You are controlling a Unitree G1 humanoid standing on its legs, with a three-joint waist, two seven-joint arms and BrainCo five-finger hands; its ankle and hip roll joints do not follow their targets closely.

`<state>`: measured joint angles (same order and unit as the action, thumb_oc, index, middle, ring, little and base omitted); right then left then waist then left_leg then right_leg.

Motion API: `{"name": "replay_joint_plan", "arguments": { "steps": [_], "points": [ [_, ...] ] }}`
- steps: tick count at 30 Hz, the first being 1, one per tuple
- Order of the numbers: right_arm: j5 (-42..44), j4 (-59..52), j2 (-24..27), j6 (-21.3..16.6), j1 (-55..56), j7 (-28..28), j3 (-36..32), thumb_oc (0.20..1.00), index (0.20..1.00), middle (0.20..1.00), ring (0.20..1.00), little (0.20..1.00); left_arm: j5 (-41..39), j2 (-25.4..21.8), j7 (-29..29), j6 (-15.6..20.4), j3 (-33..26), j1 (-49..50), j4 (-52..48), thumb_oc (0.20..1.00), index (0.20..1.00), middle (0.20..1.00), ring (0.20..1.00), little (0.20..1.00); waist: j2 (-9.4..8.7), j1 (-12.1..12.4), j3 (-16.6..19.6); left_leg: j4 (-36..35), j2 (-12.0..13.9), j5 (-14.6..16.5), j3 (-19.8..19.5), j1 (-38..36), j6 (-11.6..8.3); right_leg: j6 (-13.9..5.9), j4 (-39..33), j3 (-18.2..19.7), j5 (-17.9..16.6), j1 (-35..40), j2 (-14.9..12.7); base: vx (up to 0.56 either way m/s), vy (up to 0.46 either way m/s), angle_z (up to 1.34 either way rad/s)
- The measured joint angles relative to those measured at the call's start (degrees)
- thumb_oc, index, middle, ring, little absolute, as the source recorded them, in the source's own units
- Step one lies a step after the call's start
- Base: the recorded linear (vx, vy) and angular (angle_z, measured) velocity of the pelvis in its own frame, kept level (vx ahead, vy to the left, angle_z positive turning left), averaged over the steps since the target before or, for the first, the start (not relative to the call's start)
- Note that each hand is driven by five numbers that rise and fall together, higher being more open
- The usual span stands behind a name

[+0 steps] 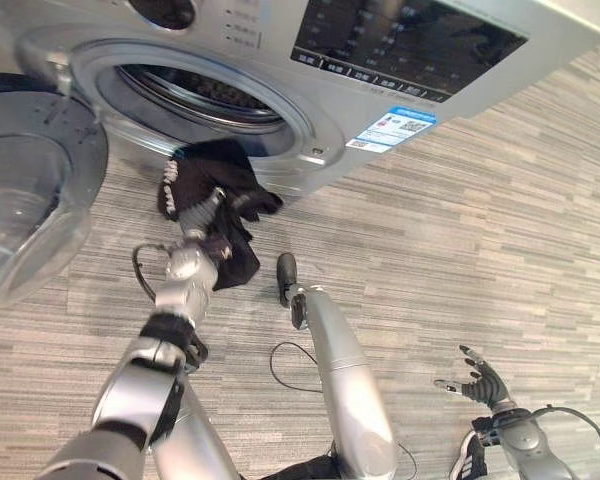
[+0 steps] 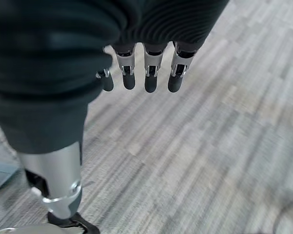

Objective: Grab the laundry basket,head to the washer,open it,put in the laundry and shut it.

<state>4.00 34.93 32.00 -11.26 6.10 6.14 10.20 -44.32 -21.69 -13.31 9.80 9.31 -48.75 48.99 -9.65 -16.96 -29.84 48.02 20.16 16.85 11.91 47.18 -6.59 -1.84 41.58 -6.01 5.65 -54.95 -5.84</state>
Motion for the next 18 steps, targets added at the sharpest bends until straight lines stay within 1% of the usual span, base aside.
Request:
{"name": "replay_joint_plan", "arguments": {
  "steps": [1, 2, 3, 4, 7, 9, 12, 13, 14, 16, 17, 18],
  "points": [
    [0.51, -0.30, 0.05, -0.39, -0.28, -0.02, 1.91, 1.000, 1.000, 1.000, 1.000, 1.000, -0.76, -1.40, -0.37, 0.08, -0.52, -5.07, 5.76, 0.200, 0.200, 0.200, 0.200, 0.200, -0.17, -0.99, 0.12, 0.18, 0.19, 0.22, 0.37, -0.18, 0.01, -0.13, -0.19, 0.42, -0.05, -0.04, 0.31, 0.04, 0.083, -0.31],
    [0.99, -0.29, 0.00, -0.41, -1.56, -0.35, 4.65, 1.000, 1.000, 1.000, 1.000, 1.000, -2.75, -4.93, -1.57, -0.06, -1.26, -13.03, 13.11, 0.200, 0.200, 0.200, 0.200, 0.200, -0.49, -2.48, 0.33, 0.53, 1.14, 0.71, 1.33, -0.22, -0.13, -0.27, -1.04, 1.02, -0.67, -0.22, 1.25, 0.03, 0.055, -0.47],
    [1.17, -0.23, -0.04, -0.40, -1.99, -0.55, 5.34, 1.000, 1.000, 1.000, 1.000, 1.000, -4.09, -7.15, -1.61, 0.13, -1.39, -15.75, 13.33, 0.200, 0.200, 0.200, 0.200, 0.200, -0.47, -2.93, 0.33, 0.69, 1.68, 1.13, 1.55, -0.27, -0.26, -0.32, -1.60, 1.48, -1.27, -0.26, 1.95, 0.04, 0.034, -0.59],
    [1.52, 0.51, -0.20, -0.37, -1.89, -0.81, 5.38, 1.000, 1.000, 1.000, 1.000, 1.000, -4.85, -8.62, -1.45, 0.79, -1.43, -17.84, 12.77, 0.200, 0.200, 0.200, 0.200, 0.200, -0.48, -3.28, 0.33, 0.65, 1.78, 1.49, 1.51, -0.70, -0.50, 0.06, -1.88, 1.90, -1.89, -0.27, 2.17, 0.04, 0.038, -0.43],
    [2.09, 1.79, -0.26, -0.19, -1.97, -1.44, 6.56, 1.000, 1.000, 1.000, 1.000, 1.000, -6.76, -11.15, -1.56, 1.19, -0.65, -26.11, 15.80, 0.200, 0.200, 0.200, 0.200, 0.200, -0.77, -4.42, 0.53, 0.31, 1.90, 1.98, 1.56, -0.99, -0.74, -0.05, -2.55, 2.53, -1.81, -0.57, 3.16, 0.04, 0.022, -0.18],
    [2.27, 1.88, -0.37, -0.46, -2.53, -1.44, 6.57, 1.000, 1.000, 1.000, 1.000, 1.000, -6.90, -14.49, -0.50, 1.88, 5.04, -34.01, 19.00, 0.200, 0.200, 0.200, 0.200, 0.200, -1.69, -4.61, 1.15, -0.22, 2.50, 2.08, 3.51, -0.89, -0.87, -0.04, -2.92, 3.94, -2.33, -2.17, 3.96, 0.05, 0.015, -0.33],
    [2.70, 1.82, -0.48, -0.26, -2.67, -1.54, 6.87, 1.000, 1.000, 1.000, 1.000, 1.000, -7.55, -16.27, -1.68, 0.77, 8.82, -36.77, 20.67, 0.200, 0.200, 0.200, 0.200, 0.200, -1.74, -4.61, 1.19, 0.05, 2.99, 2.12, 3.75, 0.04, -1.00, 0.17, -3.21, 4.04, -2.74, -3.40, 4.40, 0.04, 0.012, -0.12],
    [3.35, 1.56, -0.48, -0.30, -2.71, -1.58, 6.88, 1.000, 1.000, 1.000, 1.000, 1.000, -7.56, -16.52, -1.79, 0.58, 9.77, -38.66, 20.75, 1.000, 1.000, 1.000, 1.000, 1.000, -1.79, -4.44, 1.22, 0.24, 3.18, 2.15, 3.74, 0.89, -1.07, 0.26, -3.33, 4.03, -2.84, -4.14, 4.78, 0.02, -0.005, -0.11],
    [4.05, 1.49, -0.57, -0.32, -3.21, -1.60, 6.80, 1.000, 1.000, 1.000, 1.000, 1.000, -7.62, -17.35, -1.51, 0.96, 12.24, -39.81, 20.42, 1.000, 1.000, 1.000, 1.000, 1.000, -1.83, -4.12, 1.25, 0.73, 3.60, 2.15, 3.74, 2.07, -1.09, 0.40, -3.17, 4.22, -3.46, -5.12, 4.95, 0.03, -0.015, -0.10],
    [4.71, 1.27, -0.57, -0.32, -4.34, -1.61, 6.82, 1.000, 1.000, 1.000, 1.000, 1.000, -9.06, -17.61, -1.58, 0.98, 12.93, -40.92, 19.39, 1.000, 1.000, 1.000, 1.000, 1.000, -1.83, -4.08, 1.25, 1.35, 3.69, 2.17, 3.78, 3.33, -1.09, 0.39, -2.86, 4.38, -3.72, -6.40, 4.97, 0.02, -0.015, -0.07],
    [4.83, 0.42, -0.43, -0.25, -4.77, -1.55, 6.74, 1.000, 1.000, 1.000, 1.000, 1.000, -8.07, -18.27, -1.48, 0.93, 15.29, -41.07, 19.70, 1.000, 1.000, 1.000, 1.000, 1.000, -1.83, -4.03, 1.25, 1.75, 3.76, 2.29, 3.76, 3.54, -1.11, 0.36, -2.65, 4.58, -3.73, -6.64, 5.03, 0.01, -0.009, -0.07],
    [4.80, -1.06, -0.53, -0.73, -5.25, -1.47, 6.92, 1.000, 1.000, 1.000, 1.000, 1.000, -6.04, -18.87, -1.44, 0.03, 16.81, -41.00, 20.22, 1.000, 1.000, 1.000, 1.000, 1.000, -1.81, -3.80, 1.24, 1.86, 3.87, 2.41, 3.75, 3.71, -1.11, 0.38, -2.59, 4.70, -3.87, -6.84, 5.13, 0.02, -0.018, -0.08]
  ]
}}
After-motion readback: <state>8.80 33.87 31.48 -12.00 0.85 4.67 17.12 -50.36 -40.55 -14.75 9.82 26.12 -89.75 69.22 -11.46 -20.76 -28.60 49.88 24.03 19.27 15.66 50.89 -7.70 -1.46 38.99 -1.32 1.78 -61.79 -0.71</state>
